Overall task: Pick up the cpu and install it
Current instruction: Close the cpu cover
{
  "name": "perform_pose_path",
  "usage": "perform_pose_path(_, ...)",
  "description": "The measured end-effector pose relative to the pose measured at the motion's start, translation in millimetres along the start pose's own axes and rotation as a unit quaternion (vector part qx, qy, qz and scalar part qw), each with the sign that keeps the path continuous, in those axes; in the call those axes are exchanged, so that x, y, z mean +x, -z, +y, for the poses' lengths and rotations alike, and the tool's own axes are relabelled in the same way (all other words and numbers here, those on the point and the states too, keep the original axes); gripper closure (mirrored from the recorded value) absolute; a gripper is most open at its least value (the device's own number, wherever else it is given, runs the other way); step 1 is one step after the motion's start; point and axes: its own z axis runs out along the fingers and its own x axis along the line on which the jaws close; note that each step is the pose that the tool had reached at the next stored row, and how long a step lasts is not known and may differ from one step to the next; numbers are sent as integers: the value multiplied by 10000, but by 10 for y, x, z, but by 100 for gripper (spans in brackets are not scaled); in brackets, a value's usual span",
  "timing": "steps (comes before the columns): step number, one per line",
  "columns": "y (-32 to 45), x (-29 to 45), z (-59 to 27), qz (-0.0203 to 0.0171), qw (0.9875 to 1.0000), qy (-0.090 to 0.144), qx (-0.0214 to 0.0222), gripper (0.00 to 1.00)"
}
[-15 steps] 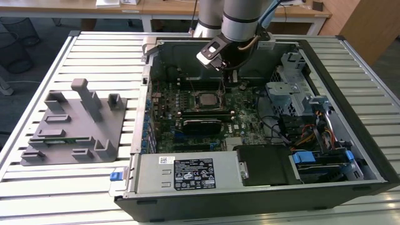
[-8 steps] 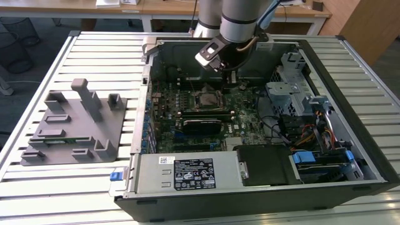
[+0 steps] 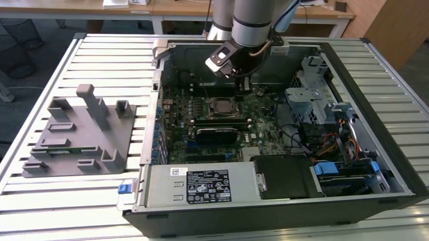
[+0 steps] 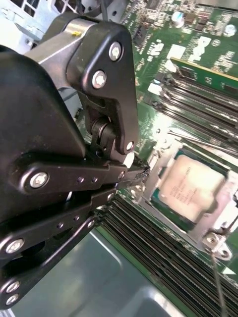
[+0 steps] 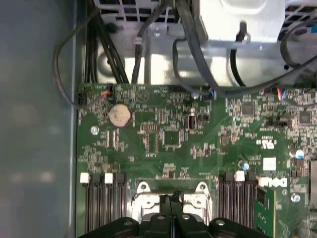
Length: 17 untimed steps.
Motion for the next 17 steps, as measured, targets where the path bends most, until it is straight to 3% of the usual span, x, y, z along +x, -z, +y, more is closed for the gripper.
perform_pose_path(8, -41, 1, -301, 0, 10000, 0, 0, 89)
perform_pose_path(17, -59, 0, -502, 0, 10000, 0, 0, 89)
